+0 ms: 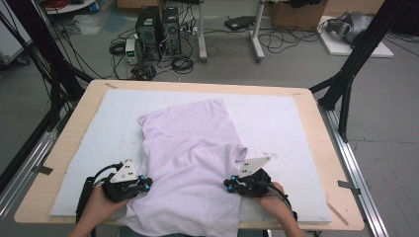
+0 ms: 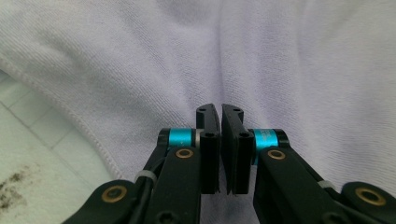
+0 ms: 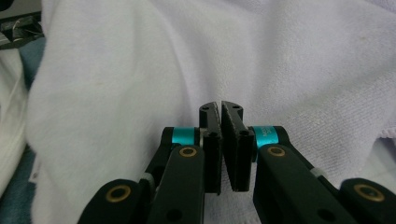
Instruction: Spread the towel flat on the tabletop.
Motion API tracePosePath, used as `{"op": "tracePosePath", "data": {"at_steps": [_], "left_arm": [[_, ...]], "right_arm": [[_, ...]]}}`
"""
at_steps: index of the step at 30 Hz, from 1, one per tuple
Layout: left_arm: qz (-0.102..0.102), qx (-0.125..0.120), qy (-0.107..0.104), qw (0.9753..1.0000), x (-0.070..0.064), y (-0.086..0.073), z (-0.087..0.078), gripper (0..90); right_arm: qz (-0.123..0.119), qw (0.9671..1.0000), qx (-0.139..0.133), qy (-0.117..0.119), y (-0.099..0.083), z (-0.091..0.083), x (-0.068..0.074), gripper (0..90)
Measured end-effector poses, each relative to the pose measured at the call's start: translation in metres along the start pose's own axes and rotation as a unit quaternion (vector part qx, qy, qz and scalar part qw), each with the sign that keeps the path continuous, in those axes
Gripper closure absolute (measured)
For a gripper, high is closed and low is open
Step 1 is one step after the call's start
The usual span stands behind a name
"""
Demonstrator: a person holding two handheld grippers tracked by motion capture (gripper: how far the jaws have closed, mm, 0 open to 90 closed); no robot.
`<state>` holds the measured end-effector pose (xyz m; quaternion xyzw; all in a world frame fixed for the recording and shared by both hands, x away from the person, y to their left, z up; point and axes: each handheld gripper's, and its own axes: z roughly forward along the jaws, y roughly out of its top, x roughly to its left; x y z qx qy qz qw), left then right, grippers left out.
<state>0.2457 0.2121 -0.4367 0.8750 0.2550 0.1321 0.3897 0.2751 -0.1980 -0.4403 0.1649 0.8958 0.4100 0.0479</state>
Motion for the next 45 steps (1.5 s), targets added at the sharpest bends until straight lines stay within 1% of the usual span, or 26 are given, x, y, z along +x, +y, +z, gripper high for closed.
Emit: {"op": "tracePosePath", "data": {"at_steps": [5,7,10,11,12,13,14,16,17,19,21,22,23,25,26,27,28,30,32,33,34,36,38,41,42,45], "left_arm": [[-0.001,-0.004,-0.006,1.0000,-0.013,-0.004,-0.014,85.3],[-0.002,-0.008,-0.014,0.9999,-0.018,-0.004,-0.022,85.1],[0.003,-0.022,-0.025,0.9994,-0.025,0.000,-0.036,83.2],[0.005,-0.027,-0.024,0.9993,-0.027,0.002,-0.040,79.9],[0.006,-0.029,-0.017,0.9994,-0.027,0.005,-0.042,72.4],[0.006,-0.033,-0.009,0.9994,-0.027,0.007,-0.043,65.7],[0.008,-0.033,-0.006,0.9994,-0.024,0.010,-0.042,61.7],[0.005,-0.035,-0.001,0.9994,-0.019,0.013,-0.036,56.8],[0.005,-0.036,0.002,0.9993,-0.016,0.014,-0.031,56.1],[0.005,-0.034,0.003,0.9994,-0.008,0.016,-0.018,56.0],[0.007,-0.026,0.012,0.9996,0.000,0.018,-0.004,55.9],[0.010,-0.019,0.020,0.9996,0.004,0.019,0.004,55.9],[0.012,-0.012,0.023,0.9996,0.008,0.020,0.010,55.9],[0.014,0.001,0.027,0.9995,0.015,0.020,0.023,56.6],[0.013,0.011,0.024,0.9996,0.017,0.020,0.029,57.5],[0.012,0.005,0.015,0.9998,0.019,0.019,0.030,58.9],[0.006,0.001,0.010,0.9999,0.020,0.019,0.031,62.9],[0.003,-0.003,0.000,1.0000,0.019,0.017,0.031,73.1],[0.014,-0.006,0.006,0.9999,0.012,0.017,0.031,83.7],[0.016,-0.004,0.008,0.9998,0.010,0.017,0.030,86.1],[0.018,0.000,0.007,0.9998,0.009,0.017,0.028,86.7],[0.017,-0.005,0.006,0.9998,0.005,0.016,0.023,87.3],[0.025,-0.009,0.012,0.9996,0.000,0.014,0.016,87.6],[0.023,-0.018,0.009,0.9995,-0.009,0.010,0.000,87.7],[0.024,-0.020,0.006,0.9995,-0.013,0.009,-0.005,87.7],[0.027,-0.028,-0.010,0.9992,-0.025,0.005,-0.023,87.6]], "right_arm": [[0.010,0.9998,-0.018,0.009,-0.009,-0.010,0.010,86.6],[0.006,0.9997,-0.018,0.016,-0.007,-0.016,0.016,86.6],[-0.013,0.9987,-0.027,0.041,0.001,-0.030,0.029,86.1],[-0.018,0.9983,-0.033,0.045,0.004,-0.037,0.032,84.1],[-0.023,0.9979,-0.040,0.045,0.007,-0.043,0.034,80.4],[-0.023,0.9981,-0.047,0.033,0.010,-0.049,0.034,77.5],[-0.024,0.9983,-0.050,0.018,0.013,-0.053,0.032,74.8],[-0.014,0.9986,-0.050,-0.003,0.015,-0.055,0.025,69.1],[-0.005,0.9987,-0.049,-0.011,0.015,-0.054,0.020,67.7],[0.004,0.9989,-0.041,-0.024,0.015,-0.046,0.009,64.7],[0.010,0.9992,-0.026,-0.030,0.013,-0.034,-0.002,62.1],[0.012,0.9992,-0.017,-0.033,0.012,-0.028,-0.007,61.1],[0.017,0.9992,-0.010,-0.036,0.010,-0.022,-0.012,59.8],[0.031,0.9988,0.010,-0.036,0.006,-0.011,-0.022,57.5],[0.042,0.9984,0.016,-0.035,0.005,-0.007,-0.025,57.2],[0.048,0.9982,0.017,-0.033,0.002,-0.003,-0.027,57.6],[0.051,0.9980,0.022,-0.030,0.000,0.000,-0.028,59.6],[0.047,0.9980,0.014,-0.039,-0.004,0.001,-0.026,67.6],[0.051,0.9979,0.008,-0.040,-0.006,-0.001,-0.026,77.8],[0.050,0.9980,0.008,-0.039,-0.007,-0.001,-0.026,83.0],[0.050,0.9982,0.012,-0.032,-0.006,-0.002,-0.024,84.6],[0.037,0.9988,0.015,-0.028,-0.005,-0.002,-0.021,85.1],[0.028,0.9991,0.015,-0.026,-0.004,-0.005,-0.014,85.2],[0.016,0.9996,-0.004,-0.021,-0.003,-0.013,-0.004,85.4],[0.017,0.9996,-0.008,-0.019,-0.003,-0.016,0.001,85.4],[0.004,0.9998,-0.019,-0.008,-0.002,-0.028,0.015,85.3]]}}
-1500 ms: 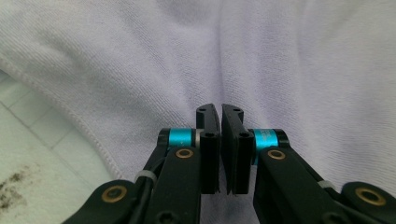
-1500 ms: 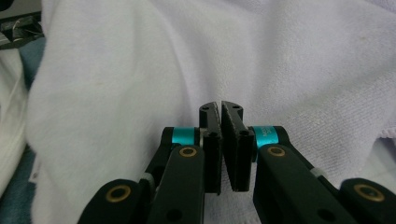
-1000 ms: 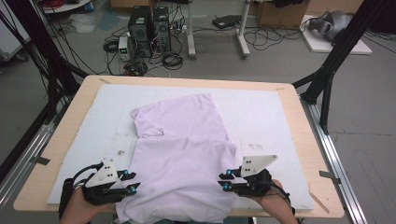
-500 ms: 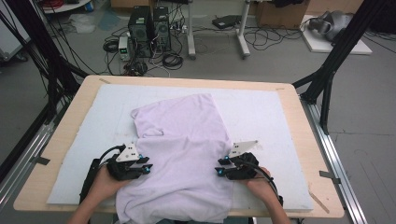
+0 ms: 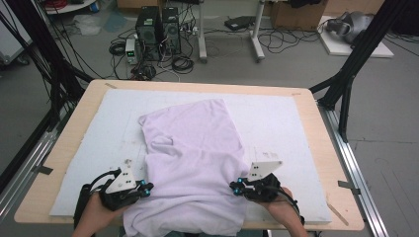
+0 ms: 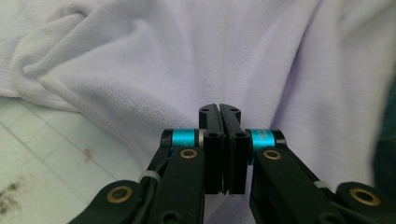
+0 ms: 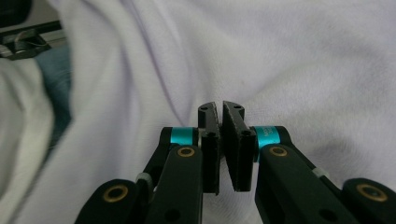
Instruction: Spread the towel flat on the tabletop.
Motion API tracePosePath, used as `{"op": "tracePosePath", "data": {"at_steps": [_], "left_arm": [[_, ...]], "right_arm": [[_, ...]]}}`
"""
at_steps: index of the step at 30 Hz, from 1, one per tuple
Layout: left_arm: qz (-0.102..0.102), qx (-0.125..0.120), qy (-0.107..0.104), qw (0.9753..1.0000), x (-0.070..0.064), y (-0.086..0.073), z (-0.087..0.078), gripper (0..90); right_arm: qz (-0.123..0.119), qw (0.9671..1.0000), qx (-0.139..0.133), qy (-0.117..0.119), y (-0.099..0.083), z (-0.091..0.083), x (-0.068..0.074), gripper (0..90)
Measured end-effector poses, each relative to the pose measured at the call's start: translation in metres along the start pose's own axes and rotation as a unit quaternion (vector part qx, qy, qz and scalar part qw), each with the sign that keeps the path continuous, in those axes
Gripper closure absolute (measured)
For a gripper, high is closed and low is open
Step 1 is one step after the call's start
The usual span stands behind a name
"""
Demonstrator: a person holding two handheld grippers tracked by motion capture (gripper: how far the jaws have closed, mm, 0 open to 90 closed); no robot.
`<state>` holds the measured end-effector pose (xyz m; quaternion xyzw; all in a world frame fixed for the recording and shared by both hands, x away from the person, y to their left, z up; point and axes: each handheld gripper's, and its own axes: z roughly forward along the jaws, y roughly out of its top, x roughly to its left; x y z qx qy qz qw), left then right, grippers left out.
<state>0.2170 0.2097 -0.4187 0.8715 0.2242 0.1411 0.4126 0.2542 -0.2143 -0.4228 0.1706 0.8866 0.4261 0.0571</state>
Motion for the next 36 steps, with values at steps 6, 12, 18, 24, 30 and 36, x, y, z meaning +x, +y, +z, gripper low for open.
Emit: {"op": "tracePosePath", "data": {"at_steps": [6,12,18,24,30,36], "left_arm": [[-0.016,-0.026,-0.025,0.9992,0.002,0.004,-0.020,68.8],[-0.014,0.005,0.000,0.9999,0.021,0.002,0.018,57.2],[-0.003,0.028,0.006,0.9996,0.019,-0.003,0.033,75.3],[-0.006,0.018,0.012,0.9997,0.010,-0.010,0.015,84.8],[-0.005,0.005,-0.005,1.0000,-0.009,-0.012,-0.016,84.8],[-0.012,-0.002,-0.001,0.9999,-0.008,-0.004,-0.030,62.0]], "right_arm": [[-0.011,0.9990,-0.042,-0.007,0.009,-0.028,0.010,72.2],[0.001,0.9996,-0.001,0.029,0.005,0.001,-0.004,57.5],[-0.002,0.9995,0.019,0.024,-0.007,0.023,-0.004,77.0],[-0.019,0.9985,0.022,0.046,-0.006,0.019,0.003,83.8],[-0.028,0.9975,0.004,0.064,-0.009,0.001,0.022,83.7],[-0.028,0.9985,-0.014,0.044,0.000,-0.017,0.019,74.0]]}}
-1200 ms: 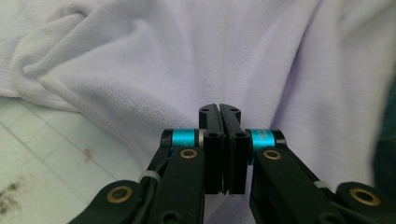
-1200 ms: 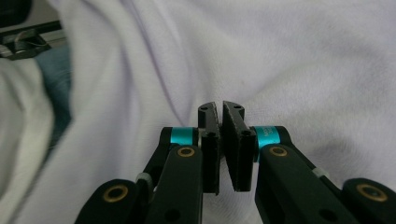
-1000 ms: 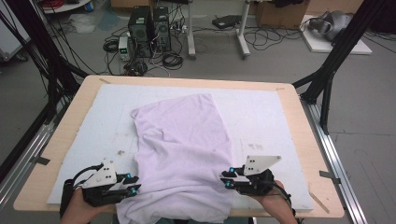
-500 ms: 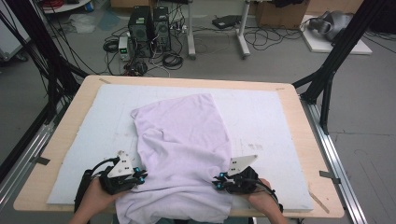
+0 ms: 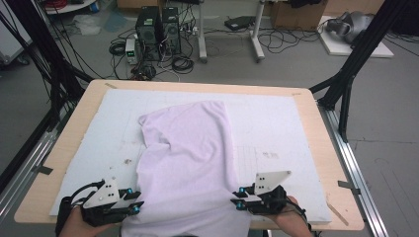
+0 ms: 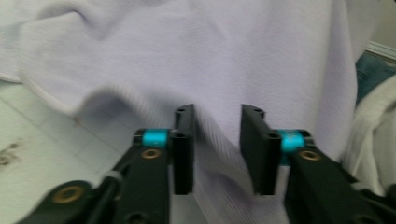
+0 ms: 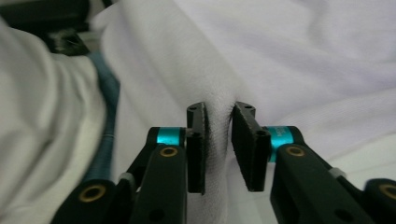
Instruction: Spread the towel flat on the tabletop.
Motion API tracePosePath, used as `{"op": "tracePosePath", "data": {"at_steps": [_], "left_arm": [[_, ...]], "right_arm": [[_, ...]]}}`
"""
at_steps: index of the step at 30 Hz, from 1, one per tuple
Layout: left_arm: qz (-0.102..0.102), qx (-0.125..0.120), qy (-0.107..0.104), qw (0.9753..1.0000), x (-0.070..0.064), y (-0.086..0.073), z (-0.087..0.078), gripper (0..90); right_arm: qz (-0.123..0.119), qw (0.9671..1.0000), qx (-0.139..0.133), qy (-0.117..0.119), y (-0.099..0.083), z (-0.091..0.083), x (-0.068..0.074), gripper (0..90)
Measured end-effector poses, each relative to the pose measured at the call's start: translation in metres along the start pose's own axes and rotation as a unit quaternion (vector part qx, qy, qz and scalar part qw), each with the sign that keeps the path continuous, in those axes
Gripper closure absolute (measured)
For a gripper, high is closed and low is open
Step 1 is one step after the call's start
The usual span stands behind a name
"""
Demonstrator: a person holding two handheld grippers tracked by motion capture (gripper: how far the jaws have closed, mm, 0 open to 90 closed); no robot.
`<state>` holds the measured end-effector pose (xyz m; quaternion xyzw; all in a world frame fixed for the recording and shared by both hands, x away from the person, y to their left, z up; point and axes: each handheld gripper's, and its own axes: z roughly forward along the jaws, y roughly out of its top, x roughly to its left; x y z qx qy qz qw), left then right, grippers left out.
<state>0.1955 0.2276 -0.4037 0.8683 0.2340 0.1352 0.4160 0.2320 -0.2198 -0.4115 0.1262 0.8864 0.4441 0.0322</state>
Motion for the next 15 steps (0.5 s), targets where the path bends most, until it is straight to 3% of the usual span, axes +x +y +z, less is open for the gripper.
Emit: {"op": "tracePosePath", "data": {"at_steps": [2,4,9,12,15], "left_arm": [[-0.003,-0.003,0.012,0.9999,0.006,0.004,0.005,55.7],[-0.002,-0.003,0.019,0.9998,0.015,0.005,0.014,52.9],[-0.022,0.013,0.029,0.9992,0.037,0.002,0.047,51.1],[-0.020,0.039,0.028,0.9987,0.041,0.002,0.061,52.8],[-0.016,0.038,0.019,0.9990,0.038,0.001,0.064,56.5]], "right_arm": [[0.001,0.9999,0.006,-0.016,0.004,0.005,-0.009,69.7],[0.003,0.9998,0.010,-0.017,0.006,0.011,-0.019,67.1],[0.036,0.9985,0.015,-0.038,0.004,0.024,-0.044,61.3],[0.044,0.9984,0.014,-0.034,0.003,0.025,-0.047,58.1],[0.046,0.9984,-0.004,-0.034,0.001,0.017,-0.045,58.9]]}}
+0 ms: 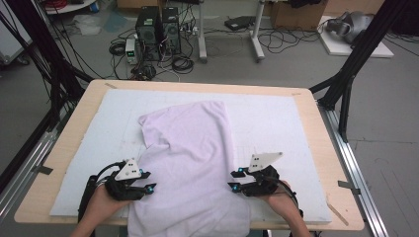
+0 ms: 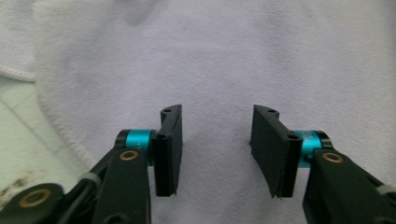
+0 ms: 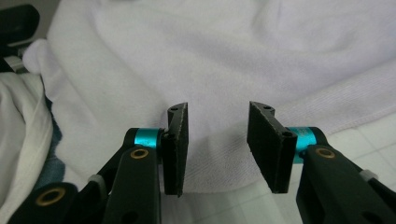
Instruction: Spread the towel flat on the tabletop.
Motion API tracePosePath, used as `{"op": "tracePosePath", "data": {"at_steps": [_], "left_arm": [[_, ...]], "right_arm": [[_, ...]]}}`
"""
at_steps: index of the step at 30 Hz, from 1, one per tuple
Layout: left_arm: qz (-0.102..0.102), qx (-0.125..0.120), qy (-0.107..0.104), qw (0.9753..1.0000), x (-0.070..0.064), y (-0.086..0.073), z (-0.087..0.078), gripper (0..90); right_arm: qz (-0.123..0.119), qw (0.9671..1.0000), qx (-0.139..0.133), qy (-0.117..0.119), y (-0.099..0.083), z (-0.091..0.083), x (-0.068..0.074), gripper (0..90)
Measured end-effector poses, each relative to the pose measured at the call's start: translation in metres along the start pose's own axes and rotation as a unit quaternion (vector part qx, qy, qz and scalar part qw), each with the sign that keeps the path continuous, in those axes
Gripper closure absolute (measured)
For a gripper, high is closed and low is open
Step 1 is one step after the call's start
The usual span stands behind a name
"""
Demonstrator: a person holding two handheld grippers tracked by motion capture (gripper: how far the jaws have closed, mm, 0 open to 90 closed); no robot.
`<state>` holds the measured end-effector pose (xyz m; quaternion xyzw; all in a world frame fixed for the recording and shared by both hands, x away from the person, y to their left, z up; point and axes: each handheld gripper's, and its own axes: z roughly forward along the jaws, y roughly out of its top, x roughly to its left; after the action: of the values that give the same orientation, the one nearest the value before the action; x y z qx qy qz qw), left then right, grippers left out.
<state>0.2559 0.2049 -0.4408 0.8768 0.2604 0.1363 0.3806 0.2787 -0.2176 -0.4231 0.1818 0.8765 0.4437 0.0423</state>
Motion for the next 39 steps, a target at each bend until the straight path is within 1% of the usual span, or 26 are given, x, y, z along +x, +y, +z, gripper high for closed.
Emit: {"op": "tracePosePath", "data": {"at_steps": [2,4,7,9,10,11,12,13,14,15,16,19,20,23,25,26,27,29,30,32,33,35,36,37,38,39], "left_arm": [[0.000,0.001,-0.002,1.0000,-0.001,-0.001,-0.001,60.3],[-0.003,0.000,-0.004,1.0000,0.001,-0.002,-0.001,59.2],[0.001,0.000,0.004,1.0000,-0.002,-0.005,-0.003,51.2],[0.000,-0.002,0.001,1.0000,-0.002,-0.007,-0.005,50.1],[-0.001,-0.003,-0.012,0.9999,-0.001,-0.008,-0.006,52.7],[0.001,-0.007,-0.018,0.9998,-0.002,-0.009,-0.007,61.2],[0.004,-0.007,-0.019,0.9998,-0.002,-0.009,-0.007,66.2],[0.010,-0.007,-0.019,0.9998,-0.003,-0.009,-0.008,73.7],[0.018,-0.005,-0.013,0.9998,-0.005,-0.009,-0.009,81.7],[0.020,-0.006,-0.008,0.9998,-0.006,-0.010,-0.009,85.5],[0.021,-0.006,-0.008,0.9997,-0.006,-0.010,-0.010,86.8],[0.017,-0.013,-0.003,0.9998,-0.008,-0.013,-0.016,87.7],[0.014,-0.016,-0.004,0.9998,-0.009,-0.014,-0.019,87.9],[0.019,-0.018,-0.011,0.9996,-0.013,-0.017,-0.027,88.1],[0.021,-0.019,-0.015,0.9995,-0.017,-0.019,-0.034,88.2],[0.019,-0.021,-0.016,0.9995,-0.020,-0.019,-0.038,88.2],[0.019,-0.022,-0.019,0.9994,-0.022,-0.020,-0.042,88.2],[0.019,-0.021,-0.025,0.9993,-0.026,-0.020,-0.050,88.2],[0.021,-0.021,-0.026,0.9992,-0.027,-0.021,-0.054,88.1],[0.018,-0.023,-0.028,0.9992,-0.027,-0.020,-0.060,87.2],[0.014,-0.025,-0.026,0.9993,-0.025,-0.020,-0.061,84.3],[0.003,-0.024,-0.003,0.9997,-0.019,-0.017,-0.060,67.8],[0.001,-0.025,-0.001,0.9997,-0.015,-0.016,-0.057,62.5],[-0.003,-0.028,0.004,0.9996,-0.011,-0.015,-0.053,59.6],[-0.005,-0.027,0.011,0.9996,-0.007,-0.014,-0.048,56.1],[-0.009,-0.025,0.012,0.9996,-0.004,-0.013,-0.041,53.2]], "right_arm": [[-0.002,0.9999,-0.004,-0.009,0.000,-0.005,0.000,60.3],[0.004,0.9998,0.000,-0.018,-0.001,-0.007,-0.001,61.0],[0.000,0.9998,0.018,-0.013,-0.003,0.002,0.000,60.6],[-0.004,0.9995,0.032,-0.001,-0.005,0.011,0.005,60.1],[-0.009,0.9992,0.039,-0.001,-0.007,0.015,0.007,60.4],[-0.013,0.9989,0.045,0.000,-0.008,0.019,0.009,62.5],[-0.014,0.9987,0.048,-0.005,-0.009,0.020,0.011,67.3],[-0.016,0.9988,0.046,-0.004,-0.010,0.021,0.012,73.0],[-0.016,0.9988,0.045,-0.005,-0.010,0.021,0.013,78.3],[-0.016,0.9989,0.044,-0.005,-0.010,0.021,0.013,83.4],[-0.016,0.9988,0.045,-0.006,-0.010,0.019,0.014,85.5],[-0.018,0.9988,0.046,-0.002,-0.011,0.013,0.015,86.8],[-0.019,0.9988,0.045,-0.002,-0.011,0.010,0.017,86.8],[-0.021,0.9988,0.043,-0.003,-0.014,0.000,0.024,86.9],[-0.021,0.9990,0.039,0.004,-0.015,-0.005,0.030,86.9],[-0.022,0.9990,0.038,0.006,-0.016,-0.007,0.033,86.9],[-0.023,0.9990,0.037,0.013,-0.016,-0.009,0.037,86.9],[-0.032,0.9984,0.041,0.024,-0.015,-0.012,0.046,86.4],[-0.034,0.9982,0.037,0.032,-0.014,-0.013,0.049,85.3],[-0.038,0.9982,0.025,0.039,-0.010,-0.017,0.050,79.9],[-0.034,0.9987,0.016,0.035,-0.007,-0.019,0.048,77.1],[-0.031,0.9993,0.007,0.018,0.001,-0.020,0.041,71.3],[-0.031,0.9994,0.007,0.008,0.005,-0.018,0.036,69.9],[-0.036,0.9993,0.008,0.002,0.008,-0.015,0.030,67.7],[-0.030,0.9995,0.008,-0.004,0.011,-0.011,0.025,66.6],[-0.027,0.9995,0.015,-0.009,0.013,-0.007,0.019,65.3]]}}
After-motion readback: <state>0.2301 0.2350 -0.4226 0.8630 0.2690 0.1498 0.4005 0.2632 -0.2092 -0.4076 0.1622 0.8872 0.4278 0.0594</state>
